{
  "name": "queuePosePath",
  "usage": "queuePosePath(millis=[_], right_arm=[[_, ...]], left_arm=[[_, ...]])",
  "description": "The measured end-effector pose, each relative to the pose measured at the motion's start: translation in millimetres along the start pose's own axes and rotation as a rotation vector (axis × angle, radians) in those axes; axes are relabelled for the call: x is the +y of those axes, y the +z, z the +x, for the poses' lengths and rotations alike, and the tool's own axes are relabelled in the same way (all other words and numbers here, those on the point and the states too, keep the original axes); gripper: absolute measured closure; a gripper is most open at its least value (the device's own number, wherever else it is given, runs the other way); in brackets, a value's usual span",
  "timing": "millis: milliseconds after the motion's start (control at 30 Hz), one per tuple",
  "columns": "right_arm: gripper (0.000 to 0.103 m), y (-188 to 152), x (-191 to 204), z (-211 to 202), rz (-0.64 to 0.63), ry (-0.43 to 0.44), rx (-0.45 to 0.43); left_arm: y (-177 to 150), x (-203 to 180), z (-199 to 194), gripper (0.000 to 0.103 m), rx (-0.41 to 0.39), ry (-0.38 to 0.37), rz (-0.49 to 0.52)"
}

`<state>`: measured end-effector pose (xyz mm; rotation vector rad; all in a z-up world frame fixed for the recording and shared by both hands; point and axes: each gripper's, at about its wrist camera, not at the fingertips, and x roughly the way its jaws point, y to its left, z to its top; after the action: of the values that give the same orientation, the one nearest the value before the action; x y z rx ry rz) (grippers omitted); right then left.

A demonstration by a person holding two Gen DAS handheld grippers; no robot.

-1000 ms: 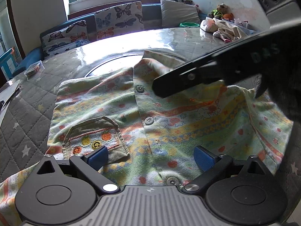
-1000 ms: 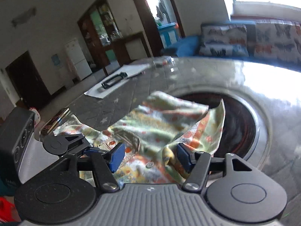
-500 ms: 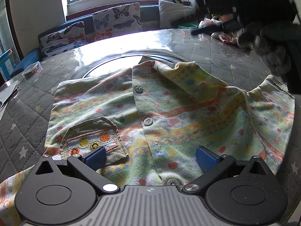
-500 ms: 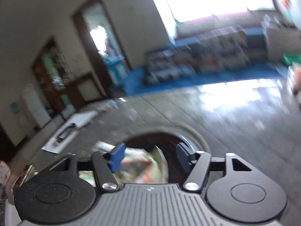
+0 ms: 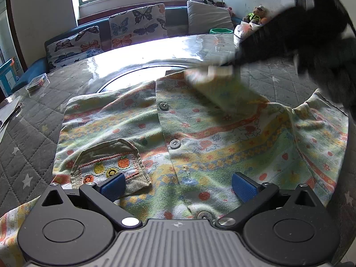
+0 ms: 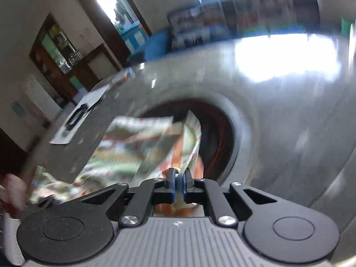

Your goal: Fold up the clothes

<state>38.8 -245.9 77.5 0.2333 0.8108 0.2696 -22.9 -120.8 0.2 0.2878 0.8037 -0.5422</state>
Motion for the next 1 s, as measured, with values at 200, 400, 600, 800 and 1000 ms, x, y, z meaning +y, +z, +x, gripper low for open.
queuePosePath(millis=[200,400,600,800,1000], right_arm=[[0.076,25.2,26.0,-15.4,-0.328,-0.375,-0.182],[0.070,17.2,18.1,-10.8,-0.213,-0.305,-0.165],[0.071,-14.8,18.2,20.2,-0.254,-0.211,0.029],[0.069,-3.1,-8.8,31.4,-0.180,-0.305,-0.014],[0.065,9.1,-30.1,9.2,-0.088,-0.340,-0.054]], left_arm=[[0.0,0.8,0.6,0.000,-0.003,-0.005,0.004],[-0.8,1.9,0.5,0.000,-0.007,-0.006,0.003],[-1.4,2.6,0.6,0.000,-0.009,-0.008,0.005],[-2.3,2.3,-0.2,0.000,-0.012,-0.013,0.011],[-3.6,2.6,-1.8,0.000,-0.010,-0.019,0.009]])
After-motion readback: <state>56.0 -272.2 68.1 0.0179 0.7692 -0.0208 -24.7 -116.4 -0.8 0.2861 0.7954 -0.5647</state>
